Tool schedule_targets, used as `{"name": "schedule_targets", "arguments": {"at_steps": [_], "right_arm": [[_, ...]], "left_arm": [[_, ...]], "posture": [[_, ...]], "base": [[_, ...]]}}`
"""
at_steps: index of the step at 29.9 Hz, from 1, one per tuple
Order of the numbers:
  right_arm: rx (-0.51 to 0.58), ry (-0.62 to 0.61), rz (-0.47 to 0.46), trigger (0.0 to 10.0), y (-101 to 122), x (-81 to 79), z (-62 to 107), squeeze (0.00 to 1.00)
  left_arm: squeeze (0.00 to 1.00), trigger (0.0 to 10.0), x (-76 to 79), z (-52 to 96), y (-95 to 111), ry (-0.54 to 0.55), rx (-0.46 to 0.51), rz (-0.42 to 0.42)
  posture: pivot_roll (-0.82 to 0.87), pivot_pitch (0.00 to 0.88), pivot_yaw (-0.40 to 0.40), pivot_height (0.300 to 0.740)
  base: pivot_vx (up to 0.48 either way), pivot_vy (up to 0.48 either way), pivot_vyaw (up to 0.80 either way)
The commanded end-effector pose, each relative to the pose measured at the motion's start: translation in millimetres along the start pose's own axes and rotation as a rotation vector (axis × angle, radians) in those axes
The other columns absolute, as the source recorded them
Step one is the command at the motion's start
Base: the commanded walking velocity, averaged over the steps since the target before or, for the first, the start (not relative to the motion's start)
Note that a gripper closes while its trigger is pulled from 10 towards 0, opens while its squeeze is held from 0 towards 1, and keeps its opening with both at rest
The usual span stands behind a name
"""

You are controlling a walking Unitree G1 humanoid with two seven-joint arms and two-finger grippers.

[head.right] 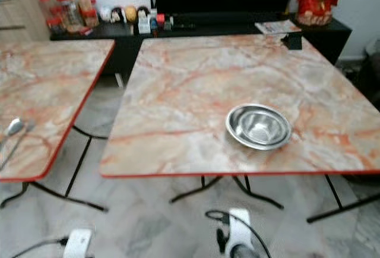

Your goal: Setting the table

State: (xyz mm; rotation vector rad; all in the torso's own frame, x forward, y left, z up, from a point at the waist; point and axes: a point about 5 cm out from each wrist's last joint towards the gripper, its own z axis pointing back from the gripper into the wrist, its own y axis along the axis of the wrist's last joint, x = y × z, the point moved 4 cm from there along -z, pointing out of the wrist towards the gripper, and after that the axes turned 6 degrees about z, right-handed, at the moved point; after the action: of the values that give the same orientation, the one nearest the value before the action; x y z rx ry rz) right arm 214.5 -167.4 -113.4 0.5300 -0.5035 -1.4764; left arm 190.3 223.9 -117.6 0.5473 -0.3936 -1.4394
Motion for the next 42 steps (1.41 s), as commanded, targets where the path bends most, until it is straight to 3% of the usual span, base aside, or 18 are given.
{"name": "schedule_targets", "arguments": {"at_steps": [1,27,42], "right_arm": [[0.003,-0.027,-0.009,10.0,0,10.3,0.9,0.0],[0.01,-0.027,-0.017,10.0,5,9.5,-0.2,0.0],[-0.001,-0.035,-0.031,10.0,-2,11.4,1.4,0.0]], "left_arm": [[0.0,10.0,7.2,-1.4,5,-0.014,0.01,0.013],[0.0,10.0,-1.4,-0.3,3,0.042,0.019,0.099],[0.0,10.0,-1.1,-2.3,16,0.042,0.052,0.114]], "posture": [[-0.07,0.0,0.052,0.74],[-0.02,0.0,0.02,0.74],[-0.02,0.0,0.025,0.74]], "base": [[0.0,0.48,0.0],[0.0,0.48,0.0],[0.0,0.48,0.0]]}}
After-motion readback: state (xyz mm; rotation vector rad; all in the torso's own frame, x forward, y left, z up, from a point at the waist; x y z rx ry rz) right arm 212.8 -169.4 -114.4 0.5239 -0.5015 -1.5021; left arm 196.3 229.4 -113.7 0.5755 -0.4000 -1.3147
